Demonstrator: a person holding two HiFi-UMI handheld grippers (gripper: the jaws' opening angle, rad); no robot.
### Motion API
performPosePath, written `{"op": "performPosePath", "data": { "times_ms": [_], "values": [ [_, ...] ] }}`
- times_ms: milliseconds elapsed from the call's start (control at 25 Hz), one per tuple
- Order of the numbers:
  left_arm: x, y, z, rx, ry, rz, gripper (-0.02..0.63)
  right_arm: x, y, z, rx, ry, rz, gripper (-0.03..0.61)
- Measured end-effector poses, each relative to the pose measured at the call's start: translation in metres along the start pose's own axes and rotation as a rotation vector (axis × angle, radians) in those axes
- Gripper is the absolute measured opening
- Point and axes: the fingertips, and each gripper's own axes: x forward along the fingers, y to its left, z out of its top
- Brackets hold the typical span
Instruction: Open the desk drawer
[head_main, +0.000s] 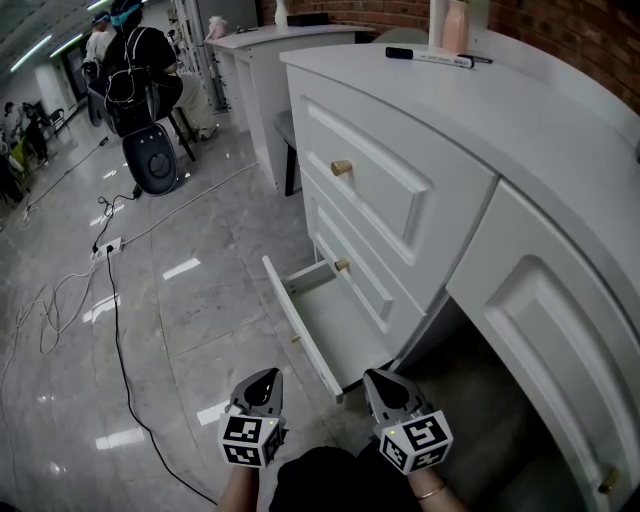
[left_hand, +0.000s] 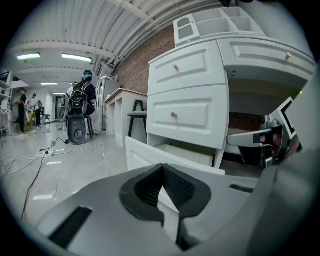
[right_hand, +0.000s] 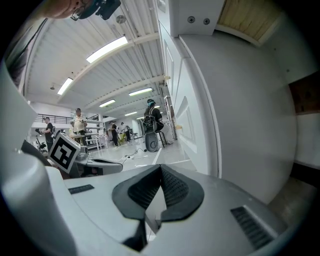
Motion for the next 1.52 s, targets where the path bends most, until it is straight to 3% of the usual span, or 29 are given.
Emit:
{"op": "performPosePath", "data": {
  "times_ms": [680, 1520],
  "values": [
    [-0.039, -0.034, 0.084, 0.007, -0.18, -0.042, 0.008, -0.027, 0.004, 0.039, -0.06, -0.07, -0.022, 0.005],
    [-0.045, -0.039, 0.092, 0.025, -0.2, -0.042, 0.008, -0.042, -0.005, 0.061, -0.067, -0.119, -0.07, 0.003]
  ]
}}
